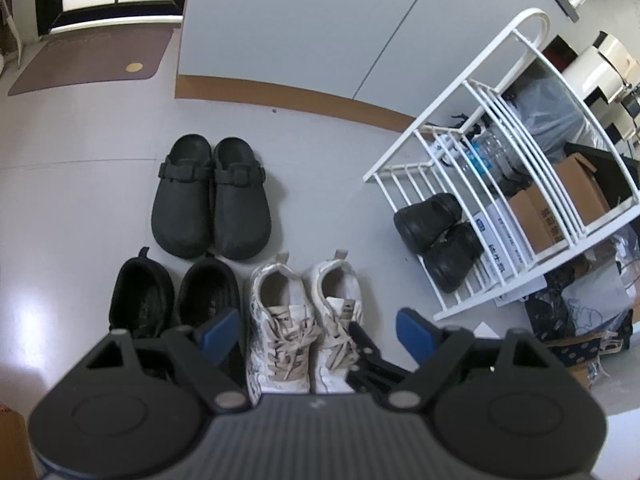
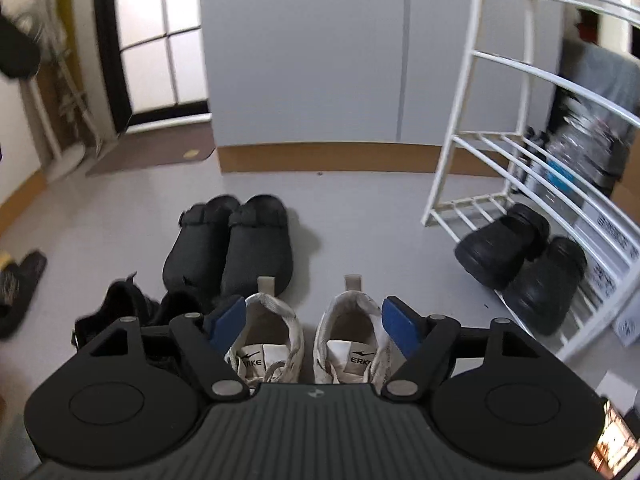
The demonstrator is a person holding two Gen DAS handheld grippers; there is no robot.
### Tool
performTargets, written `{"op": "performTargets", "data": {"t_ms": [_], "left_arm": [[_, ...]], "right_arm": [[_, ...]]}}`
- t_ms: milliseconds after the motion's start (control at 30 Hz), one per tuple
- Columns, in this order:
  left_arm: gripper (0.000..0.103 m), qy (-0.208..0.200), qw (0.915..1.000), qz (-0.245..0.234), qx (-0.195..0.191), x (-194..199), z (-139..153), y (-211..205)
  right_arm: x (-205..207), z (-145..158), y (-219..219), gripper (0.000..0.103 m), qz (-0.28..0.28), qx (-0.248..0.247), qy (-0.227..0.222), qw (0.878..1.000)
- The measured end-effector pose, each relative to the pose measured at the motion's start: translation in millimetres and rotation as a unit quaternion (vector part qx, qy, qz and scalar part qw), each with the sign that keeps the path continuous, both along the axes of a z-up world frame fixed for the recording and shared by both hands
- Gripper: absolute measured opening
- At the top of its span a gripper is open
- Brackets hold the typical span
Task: Organize scattered shoes
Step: 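Move the right gripper down to the heels of the white sneakers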
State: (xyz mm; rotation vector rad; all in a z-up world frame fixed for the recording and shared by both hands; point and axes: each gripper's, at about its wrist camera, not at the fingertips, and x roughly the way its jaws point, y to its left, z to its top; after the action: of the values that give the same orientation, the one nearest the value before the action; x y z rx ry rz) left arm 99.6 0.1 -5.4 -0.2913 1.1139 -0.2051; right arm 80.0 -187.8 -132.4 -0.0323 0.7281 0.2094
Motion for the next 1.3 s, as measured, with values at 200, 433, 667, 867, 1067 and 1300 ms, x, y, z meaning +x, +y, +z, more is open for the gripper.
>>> {"op": "performTargets", "data": {"t_ms": [200, 433, 667, 867, 1067, 1300], "left_arm": [[0.087, 0.014, 0.9999, -0.002, 0.001, 7, -9, -3], [0.087, 0.019, 0.9998, 0.002, -0.006, 8, -15, -4], [0.087, 0.037, 0.9993, 0.007, -0.003, 18, -30, -10], [0.087, 0.064, 0.9978, 0.018, 0.004, 27, -48, -11], [0.087, 0.069, 0.9972, 0.022, 0.017, 33, -56, -8], [0.087, 0.083, 0.9963, 0.015, 0.016, 34, -64, -9]], "right_arm": [[10, -33, -2, 0.065, 0.008, 0.023, 0.024, 0.999], [22, -73, -10, 0.061, -0.028, 0.046, 0.034, 0.998], [34, -101, 0, 0.060, -0.042, 0.050, 0.056, 0.996], [41, -116, 10, 0.060, -0.061, 0.033, 0.081, 0.994], [57, -124, 20, 0.060, -0.016, -0.003, 0.078, 0.997], [60, -139, 11, 0.063, -0.014, 0.013, 0.095, 0.995]]}}
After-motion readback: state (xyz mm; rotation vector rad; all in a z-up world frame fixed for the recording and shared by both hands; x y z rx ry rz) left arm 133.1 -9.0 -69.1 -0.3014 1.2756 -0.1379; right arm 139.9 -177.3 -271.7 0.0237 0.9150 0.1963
